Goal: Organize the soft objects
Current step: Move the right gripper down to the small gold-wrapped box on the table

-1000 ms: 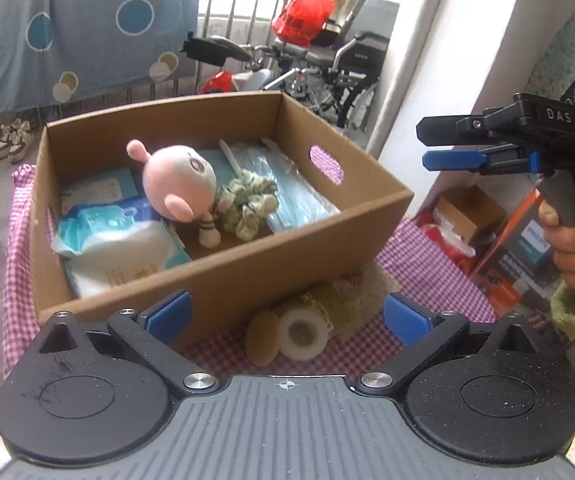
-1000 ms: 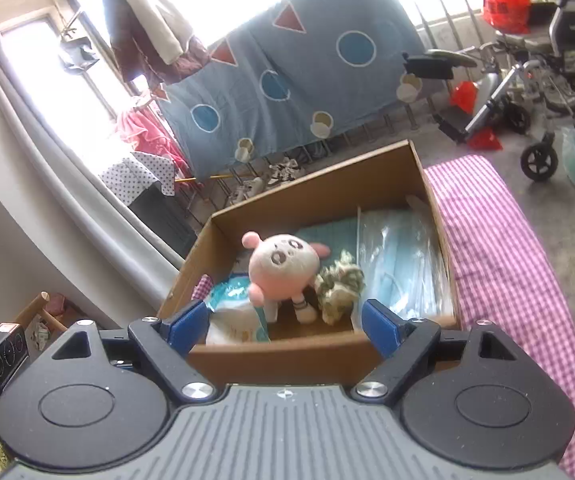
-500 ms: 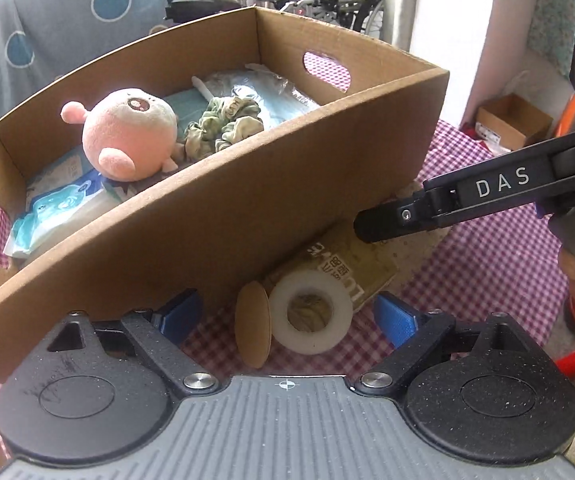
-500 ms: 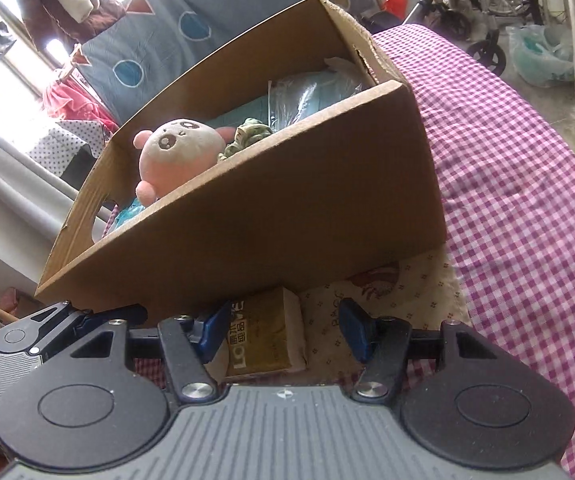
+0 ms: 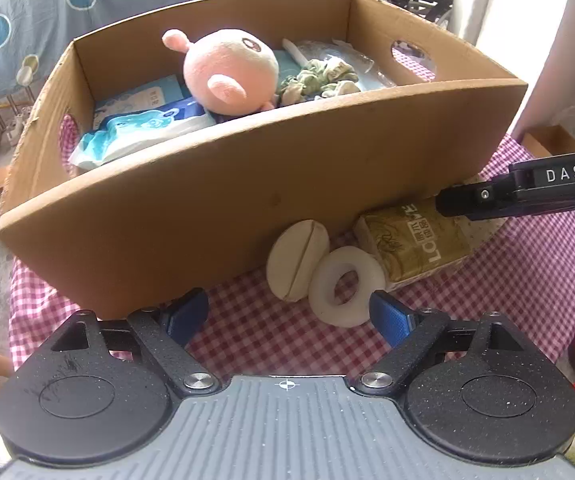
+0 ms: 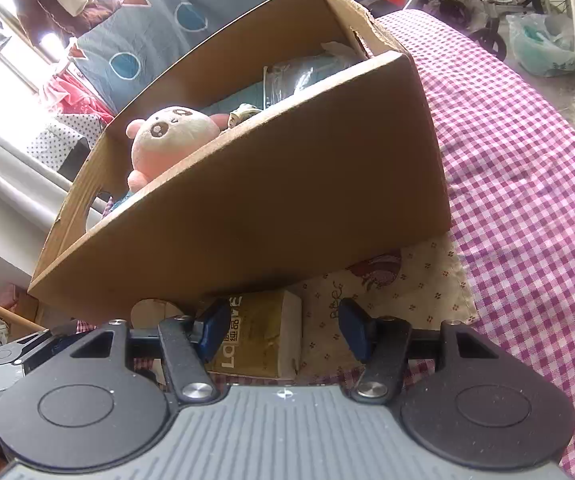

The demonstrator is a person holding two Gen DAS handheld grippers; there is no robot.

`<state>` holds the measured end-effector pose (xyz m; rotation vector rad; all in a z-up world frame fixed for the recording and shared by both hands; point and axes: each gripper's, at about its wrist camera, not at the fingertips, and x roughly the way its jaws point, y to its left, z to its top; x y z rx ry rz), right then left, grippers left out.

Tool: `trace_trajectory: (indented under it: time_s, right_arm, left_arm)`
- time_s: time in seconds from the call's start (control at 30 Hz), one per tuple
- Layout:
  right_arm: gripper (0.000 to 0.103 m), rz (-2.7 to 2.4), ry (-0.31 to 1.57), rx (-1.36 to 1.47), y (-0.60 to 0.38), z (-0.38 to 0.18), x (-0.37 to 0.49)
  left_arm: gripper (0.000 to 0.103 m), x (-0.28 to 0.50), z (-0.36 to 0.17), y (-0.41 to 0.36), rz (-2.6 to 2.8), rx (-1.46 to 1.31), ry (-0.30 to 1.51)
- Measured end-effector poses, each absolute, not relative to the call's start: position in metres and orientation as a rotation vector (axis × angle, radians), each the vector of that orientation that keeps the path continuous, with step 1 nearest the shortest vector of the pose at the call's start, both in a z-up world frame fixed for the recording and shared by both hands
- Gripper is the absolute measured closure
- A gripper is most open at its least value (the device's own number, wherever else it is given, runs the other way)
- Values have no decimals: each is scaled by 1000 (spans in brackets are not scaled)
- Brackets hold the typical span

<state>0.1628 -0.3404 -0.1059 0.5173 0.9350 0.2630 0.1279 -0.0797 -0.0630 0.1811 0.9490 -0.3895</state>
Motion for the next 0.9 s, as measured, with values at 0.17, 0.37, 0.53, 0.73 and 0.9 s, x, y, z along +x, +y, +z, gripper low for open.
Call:
trace_trajectory:
  time_s: [0.17, 0.37, 0.53, 0.73, 0.9]
  right_arm:
    - [40, 265, 933, 499, -336, -101, 163]
    - [40, 273, 941, 459, -328, -98, 170]
    - [40, 284, 956, 488, -329, -101, 172]
    - [40, 324, 983, 548, -334, -111, 175]
    - [40, 392, 1014, 638, -343, -119, 171]
  left_arm:
    - [15, 115, -55, -65, -308, 202, 913]
    - [15, 106, -40, -61, -374, 155, 857]
    - [16, 109, -40, -85, -629, 42, 890]
    - [17, 125, -56, -122, -678, 104, 931]
    - [16, 143, -66, -136, -714, 78, 1002]
